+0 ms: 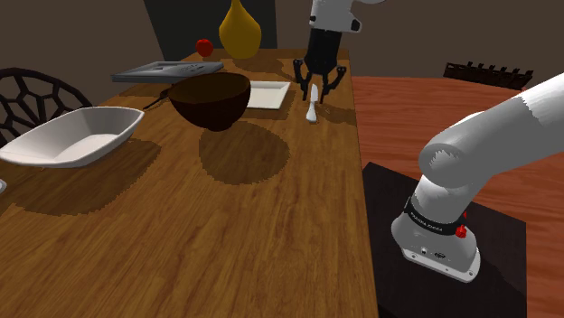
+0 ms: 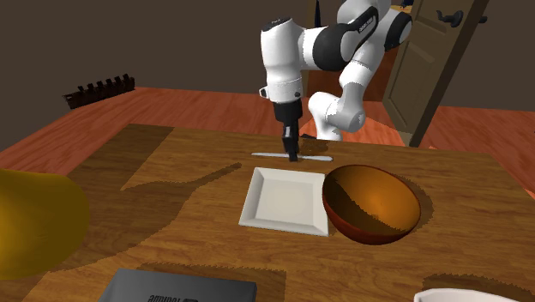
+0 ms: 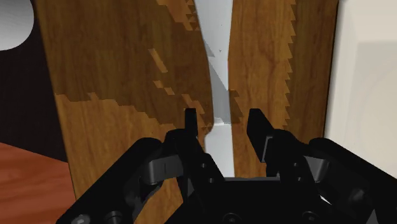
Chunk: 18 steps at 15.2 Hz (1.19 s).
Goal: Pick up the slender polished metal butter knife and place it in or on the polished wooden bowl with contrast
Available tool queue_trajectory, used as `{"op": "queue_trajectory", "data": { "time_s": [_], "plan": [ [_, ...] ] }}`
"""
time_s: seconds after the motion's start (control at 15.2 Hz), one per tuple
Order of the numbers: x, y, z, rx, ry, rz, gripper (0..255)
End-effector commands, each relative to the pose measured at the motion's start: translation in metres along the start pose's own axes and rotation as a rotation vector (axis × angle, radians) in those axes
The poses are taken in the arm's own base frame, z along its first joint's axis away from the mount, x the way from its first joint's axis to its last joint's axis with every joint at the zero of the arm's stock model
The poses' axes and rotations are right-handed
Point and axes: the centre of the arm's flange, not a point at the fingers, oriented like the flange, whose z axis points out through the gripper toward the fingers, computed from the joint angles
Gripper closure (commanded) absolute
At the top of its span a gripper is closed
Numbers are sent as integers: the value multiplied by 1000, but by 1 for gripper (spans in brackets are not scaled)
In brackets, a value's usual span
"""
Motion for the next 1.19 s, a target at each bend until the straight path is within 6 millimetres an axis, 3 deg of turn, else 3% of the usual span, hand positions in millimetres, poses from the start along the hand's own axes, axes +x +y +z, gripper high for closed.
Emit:
{"op": "queue_trajectory", "data": {
  "time_s": [0.0,0.46,1.12],
  "plan": [
    [0,0,5,-9,-6,1,255],
    [1,0,5,-9,-6,1,255],
    [-10,-6,-46,-9,-6,1,255]
  ]
}}
